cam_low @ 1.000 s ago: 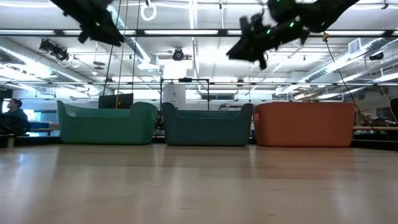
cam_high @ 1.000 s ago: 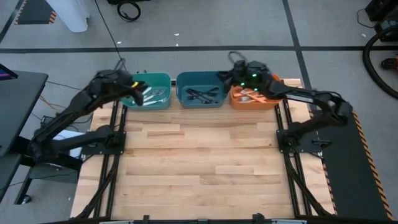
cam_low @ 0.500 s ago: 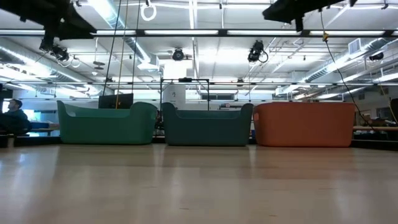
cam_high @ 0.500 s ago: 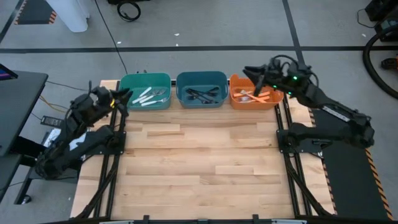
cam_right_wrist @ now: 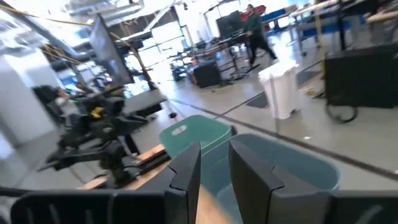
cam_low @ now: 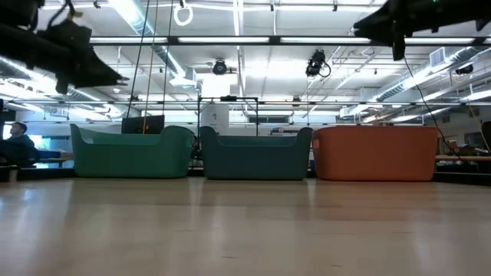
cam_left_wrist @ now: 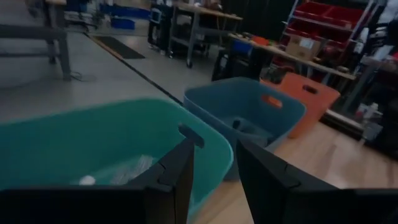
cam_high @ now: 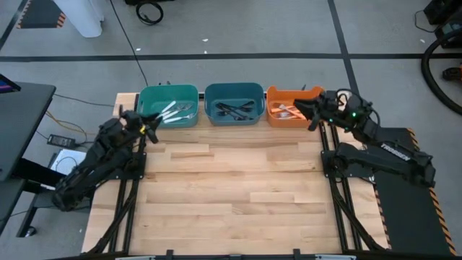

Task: Sort silverware by color (type)
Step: Return to Home Position

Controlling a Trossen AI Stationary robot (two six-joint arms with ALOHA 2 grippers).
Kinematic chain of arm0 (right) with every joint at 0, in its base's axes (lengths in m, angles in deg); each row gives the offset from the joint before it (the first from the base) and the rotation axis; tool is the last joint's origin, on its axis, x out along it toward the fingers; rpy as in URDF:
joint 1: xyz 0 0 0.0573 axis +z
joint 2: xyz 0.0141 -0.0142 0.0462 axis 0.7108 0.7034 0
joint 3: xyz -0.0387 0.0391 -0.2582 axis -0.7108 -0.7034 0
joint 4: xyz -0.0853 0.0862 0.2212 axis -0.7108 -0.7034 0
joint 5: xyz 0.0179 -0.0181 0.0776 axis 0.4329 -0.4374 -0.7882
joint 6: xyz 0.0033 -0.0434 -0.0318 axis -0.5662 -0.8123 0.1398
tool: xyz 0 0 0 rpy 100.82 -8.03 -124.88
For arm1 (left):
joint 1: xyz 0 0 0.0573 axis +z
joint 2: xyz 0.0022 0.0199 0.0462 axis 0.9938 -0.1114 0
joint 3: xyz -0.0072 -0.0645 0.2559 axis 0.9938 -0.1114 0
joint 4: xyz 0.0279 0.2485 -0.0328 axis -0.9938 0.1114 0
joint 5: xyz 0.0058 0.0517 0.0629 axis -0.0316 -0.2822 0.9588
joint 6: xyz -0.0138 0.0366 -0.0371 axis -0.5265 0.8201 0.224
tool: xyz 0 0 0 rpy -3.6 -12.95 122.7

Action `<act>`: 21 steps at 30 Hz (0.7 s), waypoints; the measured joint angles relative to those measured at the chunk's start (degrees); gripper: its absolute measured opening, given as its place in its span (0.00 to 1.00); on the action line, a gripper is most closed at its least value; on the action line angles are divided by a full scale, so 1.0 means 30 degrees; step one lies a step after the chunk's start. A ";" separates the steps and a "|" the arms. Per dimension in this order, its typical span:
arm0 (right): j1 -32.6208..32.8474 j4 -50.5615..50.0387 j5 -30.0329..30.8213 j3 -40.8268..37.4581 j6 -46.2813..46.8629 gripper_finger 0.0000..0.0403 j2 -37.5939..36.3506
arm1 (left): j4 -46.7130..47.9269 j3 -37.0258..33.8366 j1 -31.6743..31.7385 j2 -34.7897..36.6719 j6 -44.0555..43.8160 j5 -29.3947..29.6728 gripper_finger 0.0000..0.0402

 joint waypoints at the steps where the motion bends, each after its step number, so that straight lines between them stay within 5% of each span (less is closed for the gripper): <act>1: 0.0000 0.0349 -0.0203 -0.0611 0.0388 0.23 -0.0402 | -0.0278 -0.0440 -0.0002 0.0007 0.0032 -0.0197 0.32; 8: 0.0000 0.2633 -0.0710 -0.4416 0.2579 0.22 -0.2558 | -0.2531 -0.2577 -0.0010 0.0017 -0.0079 -0.0743 0.32; 21: 0.0000 0.7352 -0.0824 -0.9706 0.2346 0.22 -0.3464 | -0.1717 -0.2643 -0.0010 0.0003 -0.0008 -0.0759 0.32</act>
